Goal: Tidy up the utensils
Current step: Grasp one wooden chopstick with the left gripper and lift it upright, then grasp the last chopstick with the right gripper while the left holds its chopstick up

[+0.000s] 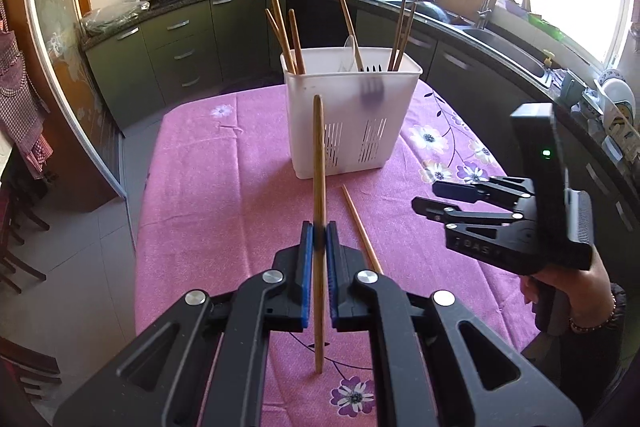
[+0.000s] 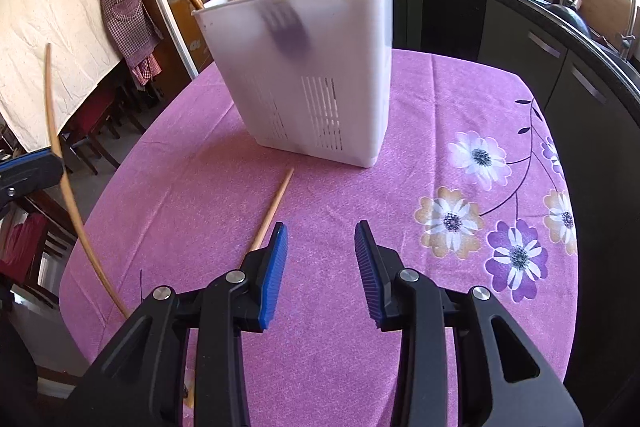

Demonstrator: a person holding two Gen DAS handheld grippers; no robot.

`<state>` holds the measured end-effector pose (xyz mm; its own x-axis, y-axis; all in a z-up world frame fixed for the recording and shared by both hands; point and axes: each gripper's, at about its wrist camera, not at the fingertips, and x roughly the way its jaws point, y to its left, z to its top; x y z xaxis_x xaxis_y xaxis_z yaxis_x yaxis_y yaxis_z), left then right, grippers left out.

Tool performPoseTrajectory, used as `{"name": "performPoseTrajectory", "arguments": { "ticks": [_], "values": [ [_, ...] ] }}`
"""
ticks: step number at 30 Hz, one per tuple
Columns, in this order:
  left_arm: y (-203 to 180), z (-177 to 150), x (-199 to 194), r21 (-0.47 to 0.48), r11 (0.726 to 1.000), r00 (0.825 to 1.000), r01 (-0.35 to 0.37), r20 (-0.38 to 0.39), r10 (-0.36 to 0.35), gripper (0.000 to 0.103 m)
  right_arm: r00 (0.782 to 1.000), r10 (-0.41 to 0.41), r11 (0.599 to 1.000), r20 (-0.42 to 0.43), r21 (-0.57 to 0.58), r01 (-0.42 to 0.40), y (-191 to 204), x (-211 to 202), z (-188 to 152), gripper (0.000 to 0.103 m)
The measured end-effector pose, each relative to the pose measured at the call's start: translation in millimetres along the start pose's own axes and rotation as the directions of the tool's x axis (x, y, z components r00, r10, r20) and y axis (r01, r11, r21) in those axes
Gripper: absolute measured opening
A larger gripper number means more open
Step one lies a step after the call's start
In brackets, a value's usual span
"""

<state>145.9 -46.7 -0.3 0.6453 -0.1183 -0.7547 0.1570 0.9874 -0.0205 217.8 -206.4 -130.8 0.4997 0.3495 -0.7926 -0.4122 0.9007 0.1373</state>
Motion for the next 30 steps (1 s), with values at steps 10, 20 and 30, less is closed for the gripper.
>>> {"name": "performPoseTrajectory", "arguments": {
  "ticks": [10,20,30],
  "values": [
    [10,-15,-22,-0.011,1.000,0.999,0.001,0.053,-0.001,0.006,0.989,-0.030,0.997,-0.142,-0.071,0.020,41,64,11,0.034],
    [15,-20,-27,-0.002,1.000,0.998,0.019,0.066,-0.018,0.006,0.981,-0.089,0.994,-0.175,-0.082,0.076,52,82,16,0.025],
    [16,-21,-27,-0.004,1.000,0.998,0.017,0.066,-0.016,0.006,0.984,-0.070,0.995,-0.163,-0.087,0.057,58,83,20,0.007]
  ]
}}
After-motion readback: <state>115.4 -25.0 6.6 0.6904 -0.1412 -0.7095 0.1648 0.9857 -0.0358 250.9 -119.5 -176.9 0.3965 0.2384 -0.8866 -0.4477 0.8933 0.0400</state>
